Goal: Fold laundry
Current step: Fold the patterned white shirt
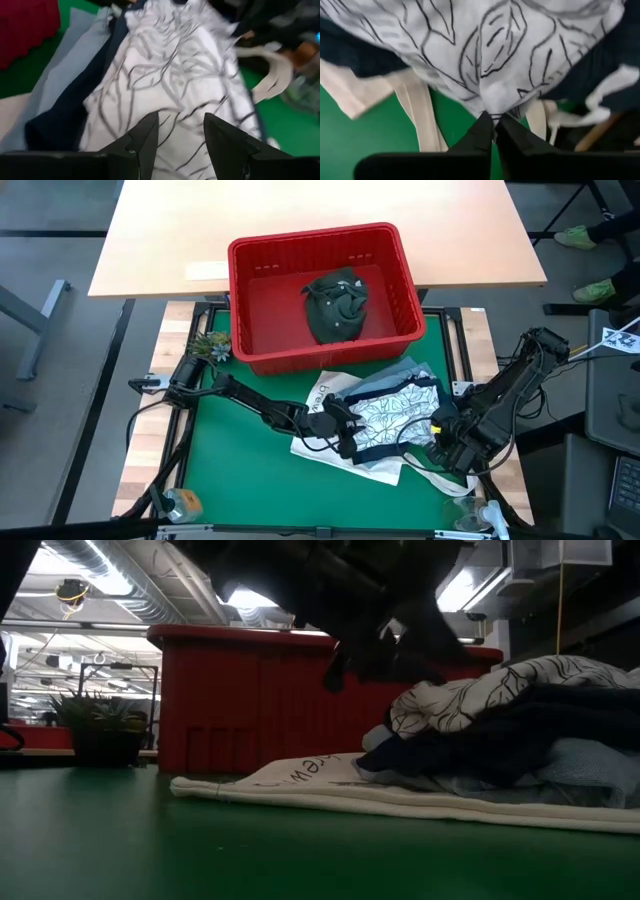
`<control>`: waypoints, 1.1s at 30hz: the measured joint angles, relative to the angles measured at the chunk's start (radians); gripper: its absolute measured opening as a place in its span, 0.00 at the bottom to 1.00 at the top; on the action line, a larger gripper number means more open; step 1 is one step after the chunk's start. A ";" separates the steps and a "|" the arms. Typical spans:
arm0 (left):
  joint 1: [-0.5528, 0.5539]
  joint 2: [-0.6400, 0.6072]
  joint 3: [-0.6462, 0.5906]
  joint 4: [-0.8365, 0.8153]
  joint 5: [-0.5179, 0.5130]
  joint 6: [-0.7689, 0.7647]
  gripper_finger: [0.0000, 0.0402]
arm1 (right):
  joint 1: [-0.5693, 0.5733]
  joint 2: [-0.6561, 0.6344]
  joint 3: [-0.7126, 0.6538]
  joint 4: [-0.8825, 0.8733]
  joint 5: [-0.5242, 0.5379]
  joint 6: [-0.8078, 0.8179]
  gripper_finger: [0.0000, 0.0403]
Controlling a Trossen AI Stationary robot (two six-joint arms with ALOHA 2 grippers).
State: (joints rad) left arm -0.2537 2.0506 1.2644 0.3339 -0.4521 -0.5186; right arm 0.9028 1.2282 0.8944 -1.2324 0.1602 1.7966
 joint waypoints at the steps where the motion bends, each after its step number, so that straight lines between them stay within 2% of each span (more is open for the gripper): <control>1: 0.001 0.000 0.000 -0.019 -0.001 -0.001 0.38 | 0.000 0.000 0.000 0.000 -0.020 0.000 0.06; 6: 0.006 0.000 0.000 -0.086 -0.009 -0.021 0.38 | 0.000 0.000 0.000 -0.022 -0.087 -0.002 0.01; 12: 0.009 0.000 0.000 -0.098 -0.009 -0.023 0.38 | 0.000 0.000 0.000 -0.106 -0.187 0.021 0.03; 15: 0.009 0.000 0.000 -0.098 -0.009 -0.023 0.38 | 0.000 0.000 0.000 -0.129 -0.197 0.035 0.01; 25: 0.009 0.000 0.000 -0.095 -0.005 -0.024 0.38 | 0.000 0.000 0.000 -0.126 -0.235 0.033 0.06; 33: 0.001 0.001 0.000 -0.014 0.000 0.016 0.38 | 0.001 0.000 0.000 -0.126 -0.236 0.032 0.11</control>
State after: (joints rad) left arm -0.2523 2.0514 1.2644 0.3198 -0.4524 -0.5026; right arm 0.9039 1.2282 0.8944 -1.3579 -0.0761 1.8286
